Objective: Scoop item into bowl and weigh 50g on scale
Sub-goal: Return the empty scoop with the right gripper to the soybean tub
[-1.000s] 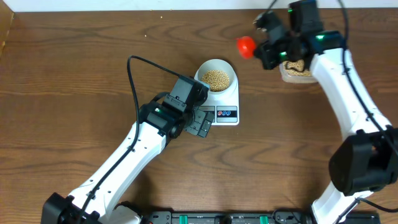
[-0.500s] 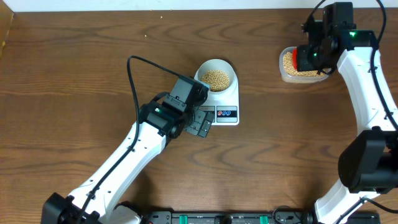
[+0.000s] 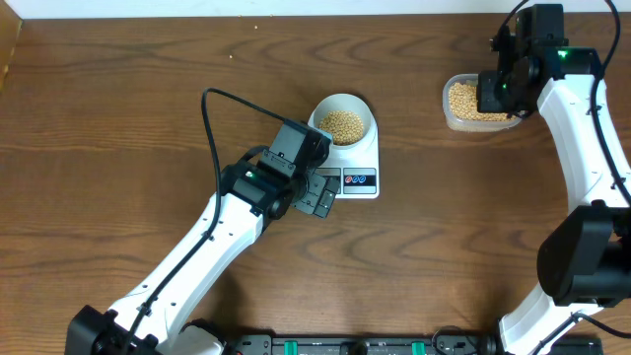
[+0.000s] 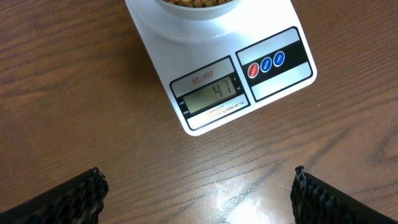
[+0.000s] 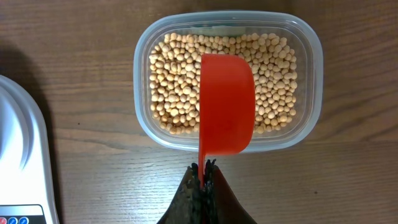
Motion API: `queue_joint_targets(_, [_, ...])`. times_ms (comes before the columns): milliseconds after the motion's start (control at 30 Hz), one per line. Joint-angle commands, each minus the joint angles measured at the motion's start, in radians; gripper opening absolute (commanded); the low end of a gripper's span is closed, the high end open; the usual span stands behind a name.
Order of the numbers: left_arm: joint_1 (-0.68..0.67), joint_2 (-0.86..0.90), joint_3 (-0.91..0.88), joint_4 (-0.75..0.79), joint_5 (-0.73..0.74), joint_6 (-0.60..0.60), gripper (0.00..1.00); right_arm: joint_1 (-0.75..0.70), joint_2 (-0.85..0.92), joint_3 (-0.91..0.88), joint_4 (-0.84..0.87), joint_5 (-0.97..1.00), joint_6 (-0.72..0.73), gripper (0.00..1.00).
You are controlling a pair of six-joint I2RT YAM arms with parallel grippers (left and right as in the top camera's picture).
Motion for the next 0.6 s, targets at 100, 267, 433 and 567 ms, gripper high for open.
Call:
queue_joint_targets(100, [0.003, 0.008, -0.006, -0.003, -0.002, -0.005, 0.96, -0.01, -0.01, 0.017, -0.008, 0.014, 0.021, 0.01])
queue_joint_targets(267, [0.003, 0.008, -0.006, -0.003, -0.002, -0.005, 0.96, -0.01, -0.01, 0.017, -0.019, 0.01, 0.021, 0.01])
queue_joint_targets(433, [0.003, 0.008, -0.006, -0.003, -0.002, -0.005, 0.96, -0.01, -0.01, 0.017, -0.026, 0.006, 0.021, 0.01])
queue_joint_targets(567, [0.003, 0.008, -0.006, -0.003, -0.002, -0.005, 0.96, -0.01, -0.01, 0.017, -0.026, -0.008, 0.021, 0.01])
